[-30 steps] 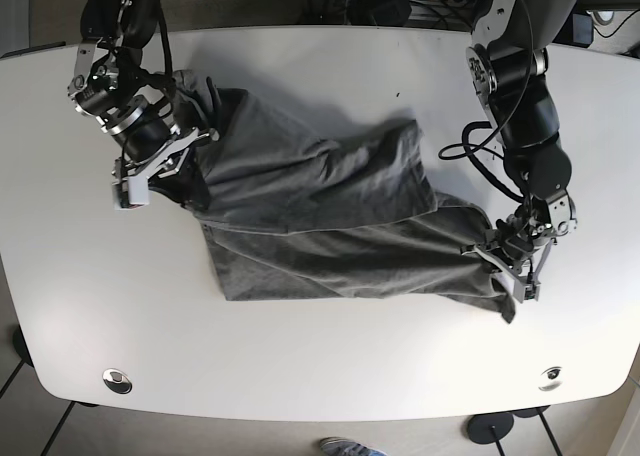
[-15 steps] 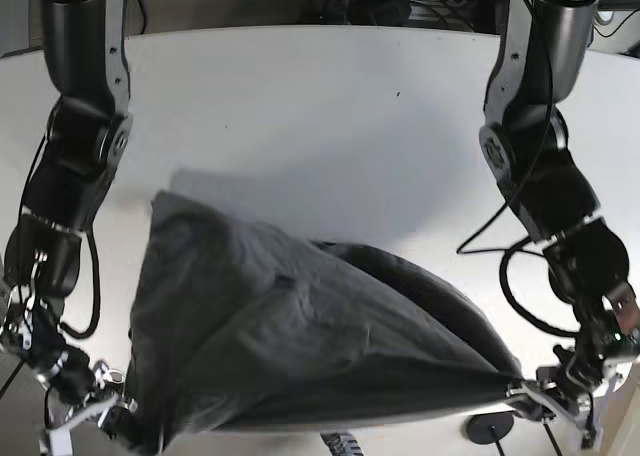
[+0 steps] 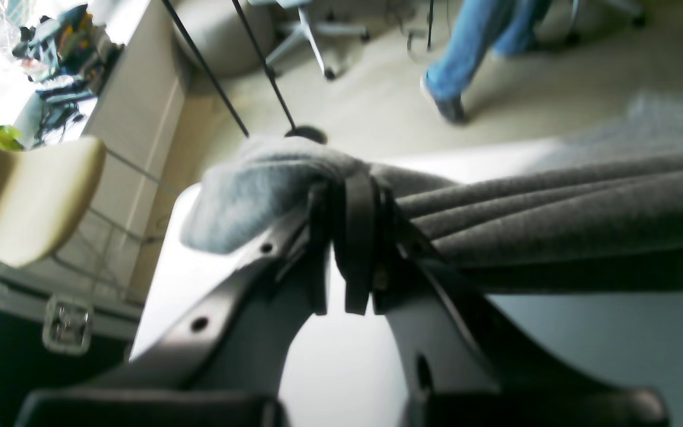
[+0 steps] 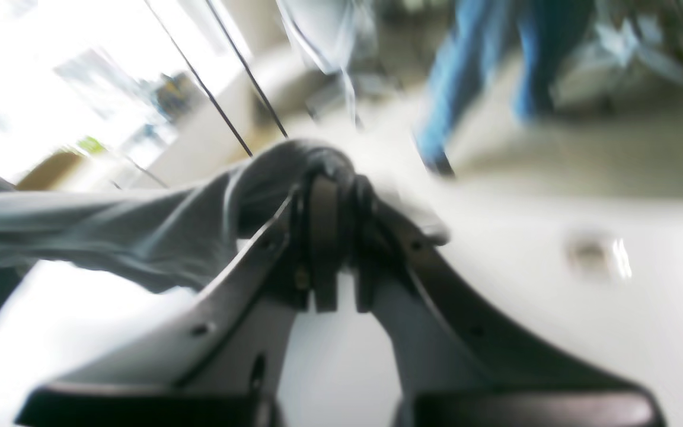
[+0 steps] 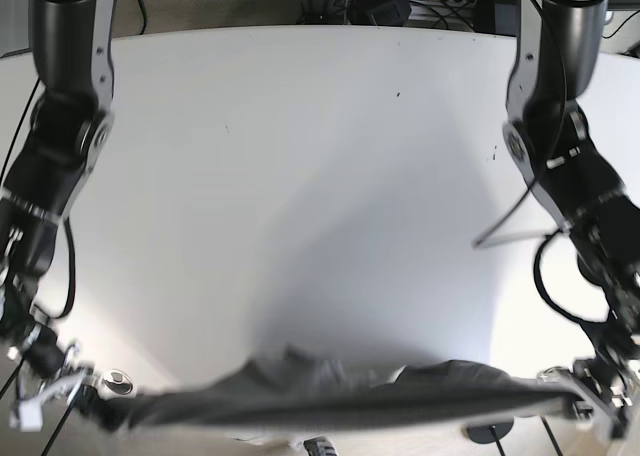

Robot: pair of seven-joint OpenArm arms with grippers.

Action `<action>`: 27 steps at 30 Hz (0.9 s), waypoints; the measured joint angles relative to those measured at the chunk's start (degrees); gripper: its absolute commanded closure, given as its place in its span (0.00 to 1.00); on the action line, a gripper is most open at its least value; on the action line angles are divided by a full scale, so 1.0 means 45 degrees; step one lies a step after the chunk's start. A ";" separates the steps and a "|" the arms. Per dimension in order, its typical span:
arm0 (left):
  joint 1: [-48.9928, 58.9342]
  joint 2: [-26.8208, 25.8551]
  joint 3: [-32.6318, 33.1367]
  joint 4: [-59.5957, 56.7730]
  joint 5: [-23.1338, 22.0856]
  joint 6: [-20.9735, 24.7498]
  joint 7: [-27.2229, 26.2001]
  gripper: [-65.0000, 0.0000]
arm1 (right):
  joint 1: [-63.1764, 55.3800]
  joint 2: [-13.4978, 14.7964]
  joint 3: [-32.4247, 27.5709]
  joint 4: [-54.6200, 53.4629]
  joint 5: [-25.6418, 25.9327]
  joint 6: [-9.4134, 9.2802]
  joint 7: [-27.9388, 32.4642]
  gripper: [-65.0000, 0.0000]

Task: Fold the T-shirt properly
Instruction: 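Lift and shake the shirt, then lay it flat with both grippers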

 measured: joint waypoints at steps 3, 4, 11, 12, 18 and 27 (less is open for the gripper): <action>0.2987 0.0160 -0.0505 0.1496 0.0024 -0.0015 0.0000 1.00 | -0.3065 -0.0131 0.0253 0.1015 0.0010 0.0068 0.0049 0.97; 0.4056 0.0272 -0.0962 0.1987 0.0024 -0.0010 0.0005 1.00 | -0.4085 -0.0355 0.0656 0.1185 0.0155 0.0219 0.0126 0.97; 0.9874 0.2127 -0.3055 0.3546 0.0078 -0.0461 -0.0301 1.00 | -0.9379 -0.0899 0.2069 0.1239 -0.0010 0.0962 0.0432 0.97; 1.0307 0.2307 -0.3288 0.3633 0.0131 -0.0787 -0.0301 1.00 | -0.9743 -0.1117 0.2390 0.1273 0.0092 0.0962 0.0481 0.97; 1.2468 0.3143 -0.4731 0.4318 0.0044 -0.2093 -0.0486 1.00 | -1.2055 -0.1418 0.3075 0.3172 0.0170 0.0933 0.0389 0.97; 1.3838 0.3453 -0.5751 0.4449 0.0209 -0.3332 -0.0544 1.00 | -1.4586 -0.1384 0.3065 0.4449 0.1807 0.0908 0.0442 0.94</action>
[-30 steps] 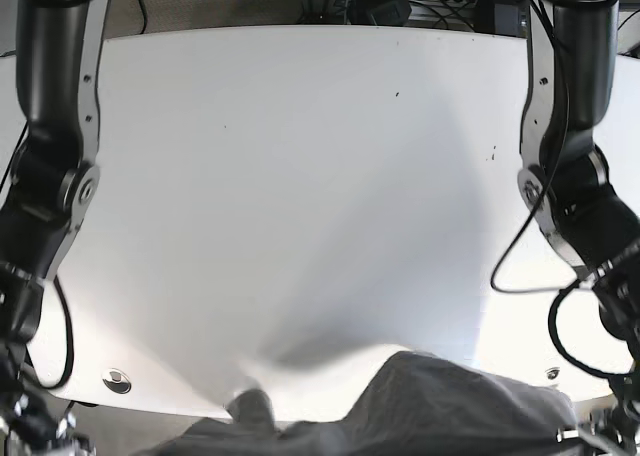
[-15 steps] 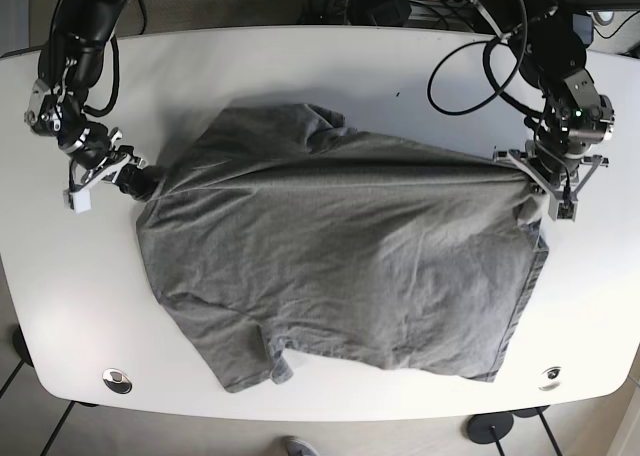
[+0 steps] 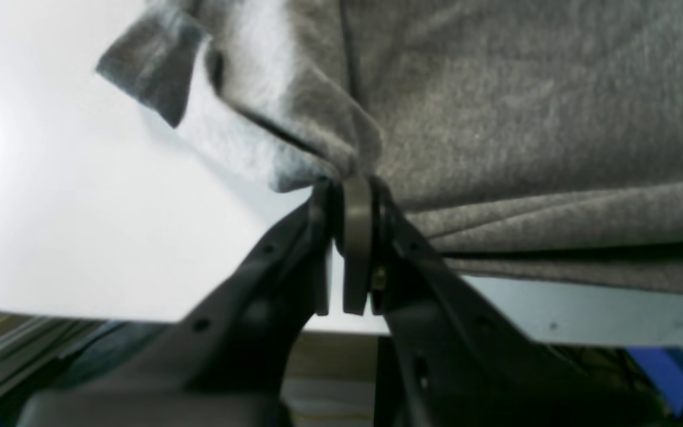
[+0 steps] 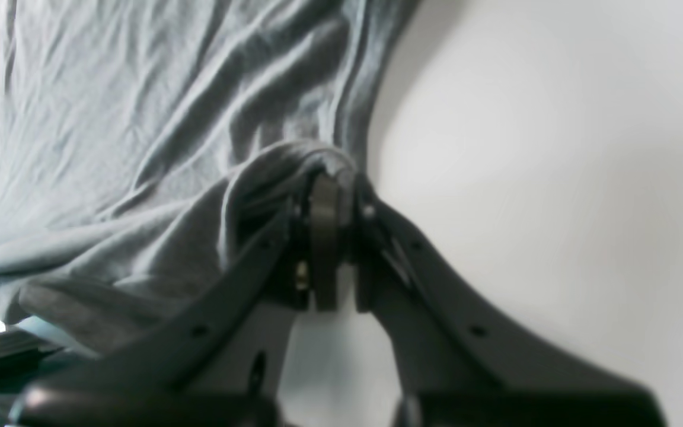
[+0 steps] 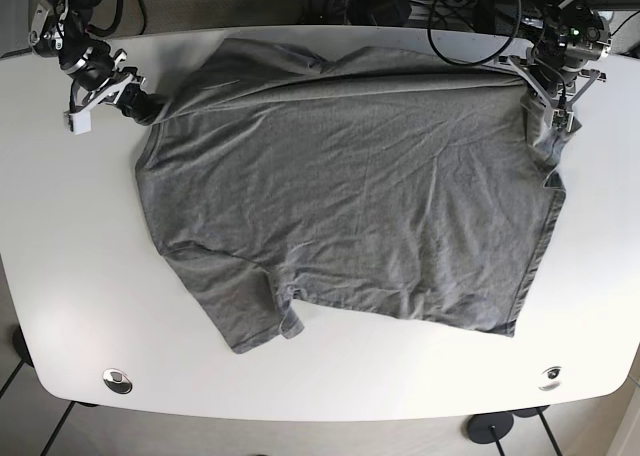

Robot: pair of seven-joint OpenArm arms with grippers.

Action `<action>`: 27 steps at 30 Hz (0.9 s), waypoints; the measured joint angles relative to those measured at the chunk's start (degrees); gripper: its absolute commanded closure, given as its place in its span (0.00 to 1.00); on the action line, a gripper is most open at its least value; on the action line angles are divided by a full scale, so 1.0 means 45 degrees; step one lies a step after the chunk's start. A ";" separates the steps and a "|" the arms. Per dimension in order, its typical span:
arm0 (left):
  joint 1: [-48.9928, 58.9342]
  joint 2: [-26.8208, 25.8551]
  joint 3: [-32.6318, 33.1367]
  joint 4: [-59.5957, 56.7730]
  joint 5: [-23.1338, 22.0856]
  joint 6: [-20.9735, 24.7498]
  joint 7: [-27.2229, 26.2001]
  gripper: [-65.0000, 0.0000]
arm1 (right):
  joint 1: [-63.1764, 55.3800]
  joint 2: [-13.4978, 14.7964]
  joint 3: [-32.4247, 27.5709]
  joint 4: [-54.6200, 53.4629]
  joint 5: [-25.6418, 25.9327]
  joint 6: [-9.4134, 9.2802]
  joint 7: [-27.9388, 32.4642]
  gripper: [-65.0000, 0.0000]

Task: Fold the T-shirt properly
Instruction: 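Lift and shake the shirt, then lay it flat with both grippers, then release the edge and regrasp the shirt's hem side with both grippers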

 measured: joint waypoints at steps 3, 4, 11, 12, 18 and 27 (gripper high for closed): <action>0.0000 -0.0078 0.0000 0.0000 0.0160 0.0005 0.0000 0.76 | -0.0199 0.0000 0.0005 0.0121 -0.0053 -0.0092 0.0000 0.66; -0.0029 -0.0112 -0.0024 0.0005 0.0291 0.0044 0.0000 0.66 | -0.0223 0.0005 0.0029 0.0262 -0.0117 -0.0214 0.0024 0.53; -0.0903 -0.0175 -0.0044 0.0359 0.0291 0.0015 0.0092 0.51 | 0.0534 -0.0452 0.1277 0.1598 -0.0325 -0.0272 0.0078 0.19; -0.0942 -0.0257 -0.0019 0.0612 0.0267 -0.0049 0.0000 0.51 | 0.0933 -0.0432 0.1263 0.1418 -0.0316 -0.0253 0.0078 0.19; -0.1069 -0.0797 0.0942 0.0695 0.0340 -0.0058 0.0063 0.51 | 0.2045 0.0034 0.0865 0.0578 -0.0500 -0.0277 0.0228 0.20; -0.3099 -0.1015 0.1020 0.0301 0.0432 -0.0058 0.0112 0.50 | 0.5100 -0.0845 0.0379 -0.2584 -0.4619 -0.0204 0.0219 0.20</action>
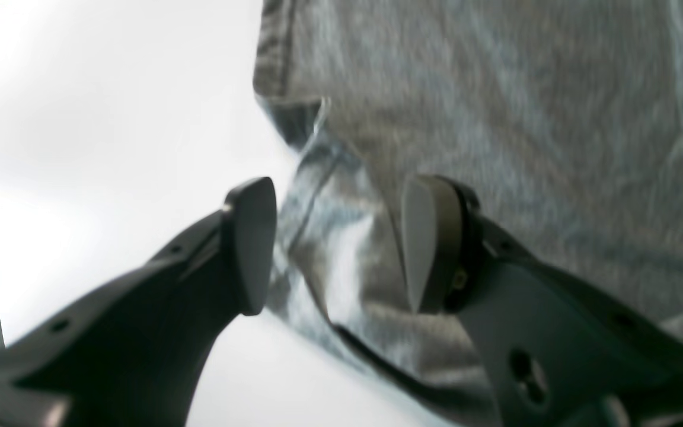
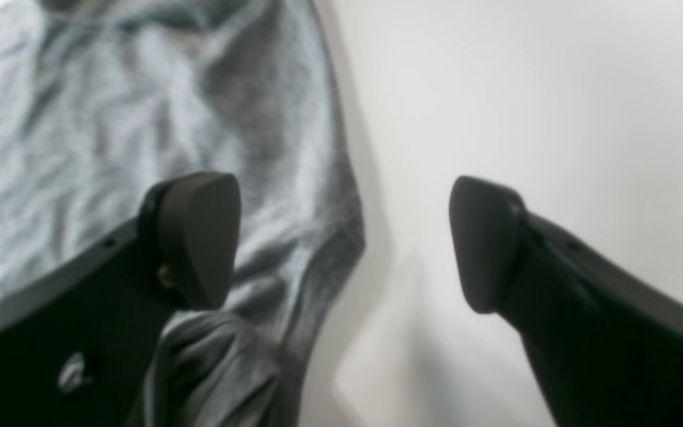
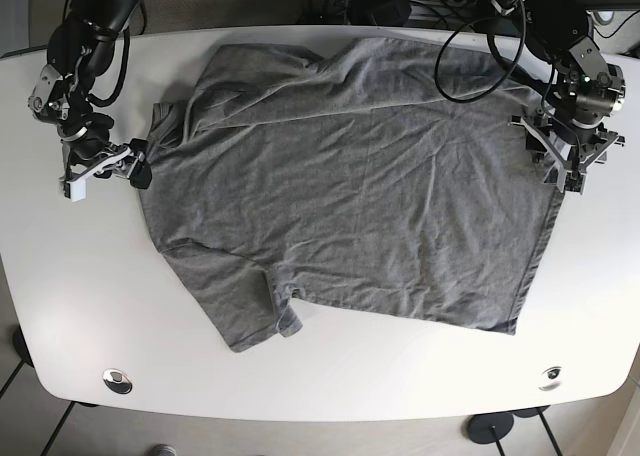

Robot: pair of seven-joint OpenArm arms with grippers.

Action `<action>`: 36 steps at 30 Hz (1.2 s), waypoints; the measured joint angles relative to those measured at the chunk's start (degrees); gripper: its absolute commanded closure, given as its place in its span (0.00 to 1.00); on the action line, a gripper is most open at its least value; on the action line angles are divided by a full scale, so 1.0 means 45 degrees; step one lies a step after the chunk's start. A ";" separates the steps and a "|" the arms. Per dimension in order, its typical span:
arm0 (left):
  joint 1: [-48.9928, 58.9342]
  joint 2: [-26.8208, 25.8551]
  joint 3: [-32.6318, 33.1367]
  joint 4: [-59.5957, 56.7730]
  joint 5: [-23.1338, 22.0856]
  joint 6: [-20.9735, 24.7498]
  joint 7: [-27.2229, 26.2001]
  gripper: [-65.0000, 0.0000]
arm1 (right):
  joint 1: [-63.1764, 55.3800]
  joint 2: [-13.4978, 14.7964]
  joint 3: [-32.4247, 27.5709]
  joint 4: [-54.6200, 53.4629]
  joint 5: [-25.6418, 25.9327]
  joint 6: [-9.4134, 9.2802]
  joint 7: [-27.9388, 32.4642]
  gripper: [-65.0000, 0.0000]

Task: Fold the T-shirt properly
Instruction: 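Release the edge and regrasp the shirt's hem side with both grippers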

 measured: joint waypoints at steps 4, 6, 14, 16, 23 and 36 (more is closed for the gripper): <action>-0.0748 -0.0301 0.0515 -0.0753 0.0063 0.0034 0.0000 0.50 | 0.0578 0.0049 0.0024 -0.1277 0.0165 0.0068 0.0345 0.20; -0.1005 -0.0359 0.0704 -0.1059 0.0000 0.0699 0.0000 0.48 | 0.0656 0.0073 0.0024 -0.1501 0.0272 0.0083 0.0461 0.20; -0.3439 -0.1326 0.0748 -0.4299 0.0010 0.4138 0.0000 0.31 | 0.0709 -0.0432 -0.1389 -0.1428 0.0461 0.0204 0.0563 0.34; -0.4328 -0.1792 0.0748 -0.5654 0.0024 0.4235 -0.0413 0.31 | 0.0714 -0.0515 -0.1457 -0.1477 0.0515 0.0204 0.0544 0.45; -0.6771 -0.3735 0.1880 -1.2478 0.0112 0.4401 -0.4857 0.31 | 0.0913 -0.0835 -0.1491 -0.1588 0.0175 0.0068 0.0204 0.95; -0.8811 -0.4639 0.3002 -1.9433 -0.0029 0.5134 -0.9496 0.31 | 0.0840 -0.0534 -0.1501 -0.1569 0.0262 0.0068 0.0117 0.97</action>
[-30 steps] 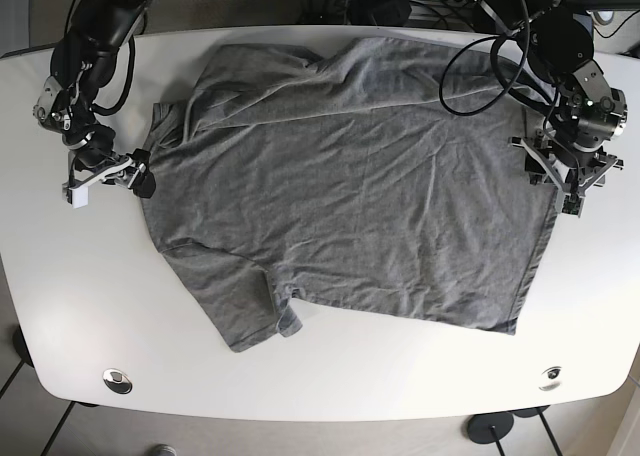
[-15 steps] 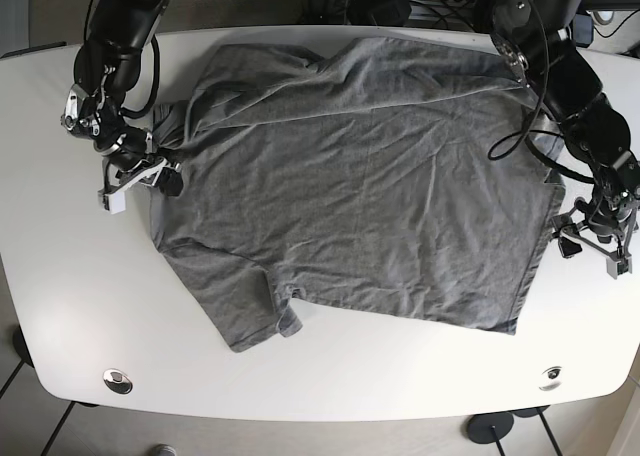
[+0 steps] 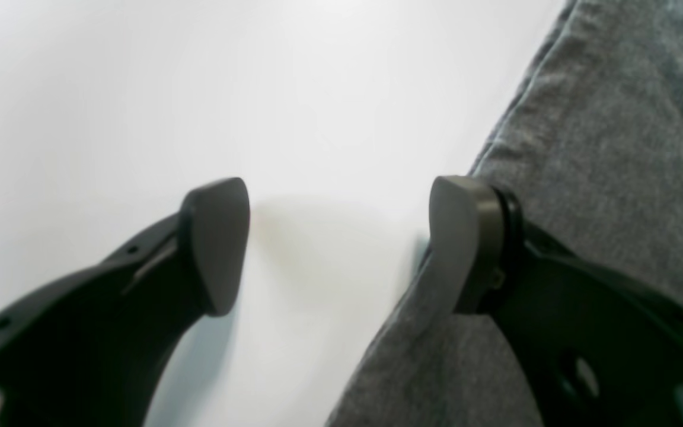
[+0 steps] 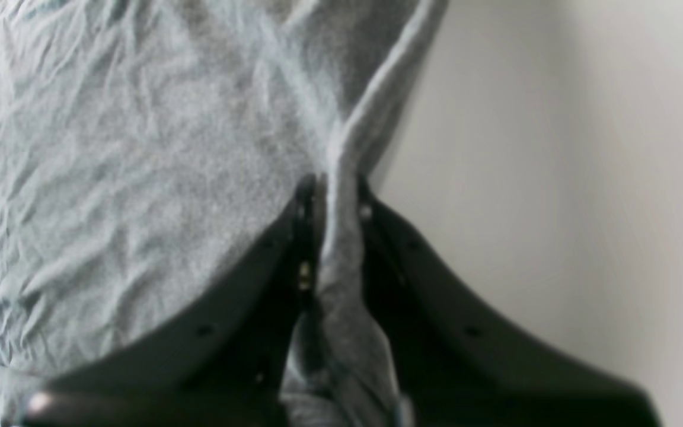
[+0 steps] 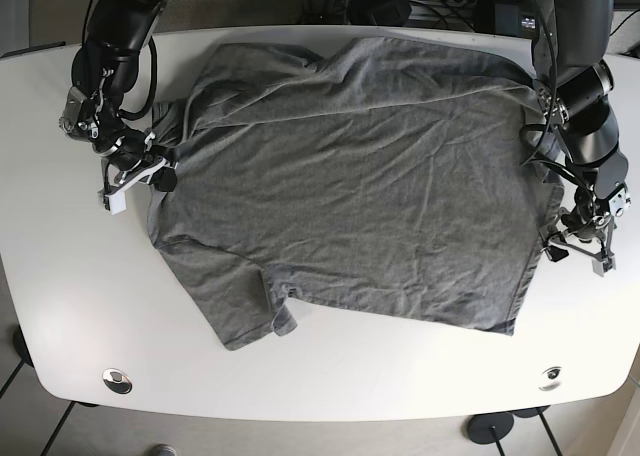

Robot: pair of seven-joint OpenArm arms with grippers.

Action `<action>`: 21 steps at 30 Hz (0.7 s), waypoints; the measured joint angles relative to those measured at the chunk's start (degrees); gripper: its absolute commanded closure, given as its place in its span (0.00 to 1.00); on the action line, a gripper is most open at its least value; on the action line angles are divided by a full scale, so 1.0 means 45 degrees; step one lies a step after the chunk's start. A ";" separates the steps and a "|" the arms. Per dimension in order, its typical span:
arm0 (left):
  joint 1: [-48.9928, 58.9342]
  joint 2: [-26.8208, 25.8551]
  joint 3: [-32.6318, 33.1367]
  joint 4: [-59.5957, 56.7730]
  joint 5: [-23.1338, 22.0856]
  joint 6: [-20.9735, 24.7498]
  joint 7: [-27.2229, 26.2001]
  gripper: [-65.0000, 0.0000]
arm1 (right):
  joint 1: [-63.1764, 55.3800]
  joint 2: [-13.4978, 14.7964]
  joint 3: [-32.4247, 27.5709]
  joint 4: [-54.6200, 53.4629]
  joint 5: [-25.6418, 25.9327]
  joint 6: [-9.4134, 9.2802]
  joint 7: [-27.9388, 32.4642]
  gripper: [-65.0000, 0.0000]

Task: Fold the T-shirt properly
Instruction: 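Release the edge and regrasp the shirt's hem side with both grippers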

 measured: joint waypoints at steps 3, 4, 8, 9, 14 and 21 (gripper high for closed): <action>0.0010 0.0068 -0.0005 -0.0005 0.0005 -0.0651 0.0000 0.31 | 0.0000 0.0000 0.0000 0.0000 0.0005 0.0000 0.0000 0.97; 0.0015 0.0199 -0.0005 -0.0005 0.0005 -0.1180 -0.0063 0.31 | 0.0000 0.0000 0.0000 0.0000 0.0000 0.0000 0.0000 0.97; -0.0044 0.0787 -0.0005 0.0000 -0.0117 -0.1987 -0.0267 0.31 | 0.0000 -0.0029 0.0029 0.0000 0.0005 0.0000 0.0024 0.97; -0.0039 0.0889 -0.0005 0.0015 -0.0165 -0.1977 -0.0389 0.31 | 0.0000 -0.0029 0.0053 0.0000 0.0005 0.0000 0.0024 0.97; -0.0112 0.1447 -0.0015 0.0063 -0.0189 -0.1933 -0.0534 0.31 | -0.0005 -0.0029 0.0058 0.0000 0.0005 0.0000 0.0024 0.97; -0.0214 0.2089 0.0000 0.0087 -0.0214 -0.1977 -0.0665 0.44 | -0.0005 -0.0034 0.0083 0.0000 0.0005 0.0000 0.0010 0.97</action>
